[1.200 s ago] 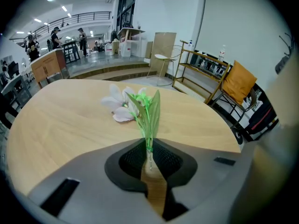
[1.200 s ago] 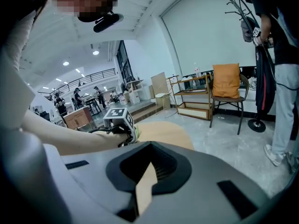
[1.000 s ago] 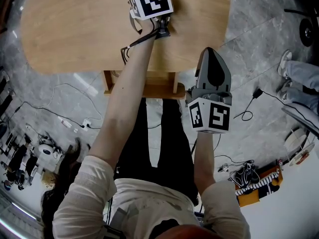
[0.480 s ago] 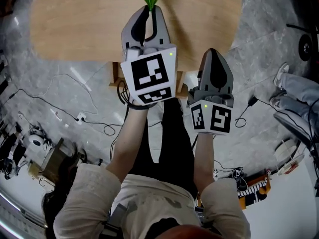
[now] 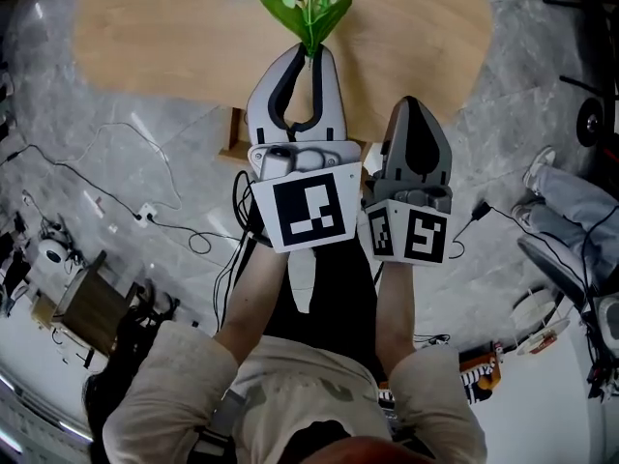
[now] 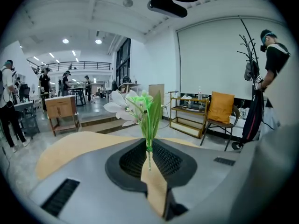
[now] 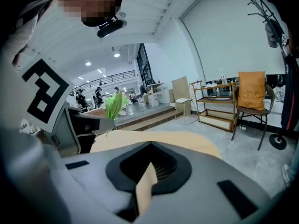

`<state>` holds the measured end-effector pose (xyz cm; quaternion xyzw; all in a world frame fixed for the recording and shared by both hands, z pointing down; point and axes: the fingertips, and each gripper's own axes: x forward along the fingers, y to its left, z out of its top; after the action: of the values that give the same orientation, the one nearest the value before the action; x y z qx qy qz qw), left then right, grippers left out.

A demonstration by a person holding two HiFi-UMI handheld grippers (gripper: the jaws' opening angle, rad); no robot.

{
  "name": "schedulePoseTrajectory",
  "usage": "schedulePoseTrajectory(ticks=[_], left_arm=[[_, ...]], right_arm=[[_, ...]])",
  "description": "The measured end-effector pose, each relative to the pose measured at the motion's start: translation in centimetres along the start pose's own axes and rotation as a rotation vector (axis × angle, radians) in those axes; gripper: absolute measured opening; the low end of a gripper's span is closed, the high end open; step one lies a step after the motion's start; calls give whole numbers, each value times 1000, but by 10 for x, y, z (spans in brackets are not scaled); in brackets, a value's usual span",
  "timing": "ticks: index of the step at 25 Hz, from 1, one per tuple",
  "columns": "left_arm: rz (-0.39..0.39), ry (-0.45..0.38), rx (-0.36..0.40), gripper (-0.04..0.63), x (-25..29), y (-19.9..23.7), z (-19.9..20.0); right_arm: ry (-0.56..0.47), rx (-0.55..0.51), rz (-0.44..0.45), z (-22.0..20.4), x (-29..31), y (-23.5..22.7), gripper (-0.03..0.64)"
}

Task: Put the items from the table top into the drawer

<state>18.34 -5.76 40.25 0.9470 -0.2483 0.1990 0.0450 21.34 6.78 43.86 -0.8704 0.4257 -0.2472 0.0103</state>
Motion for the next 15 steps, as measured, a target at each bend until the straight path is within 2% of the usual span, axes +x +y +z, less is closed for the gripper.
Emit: schedulePoseTrajectory(ticks=[3, 6, 9, 12, 15], left_arm=[[-15, 2, -1, 49, 4, 0, 0], [-88, 22, 52, 49, 2, -14, -11], [-222, 56, 134, 49, -7, -32, -40], [-384, 137, 264, 49, -25, -54, -86], [-522, 201, 352, 49, -43, -74, -130]], right_arm=[[1, -2, 6, 2, 5, 3, 5], [2, -7, 1, 2, 6, 1, 5], [0, -10, -16, -2, 4, -1, 5], [4, -10, -45, -10, -3, -10, 5], [5, -8, -80, -20, -10, -18, 5]])
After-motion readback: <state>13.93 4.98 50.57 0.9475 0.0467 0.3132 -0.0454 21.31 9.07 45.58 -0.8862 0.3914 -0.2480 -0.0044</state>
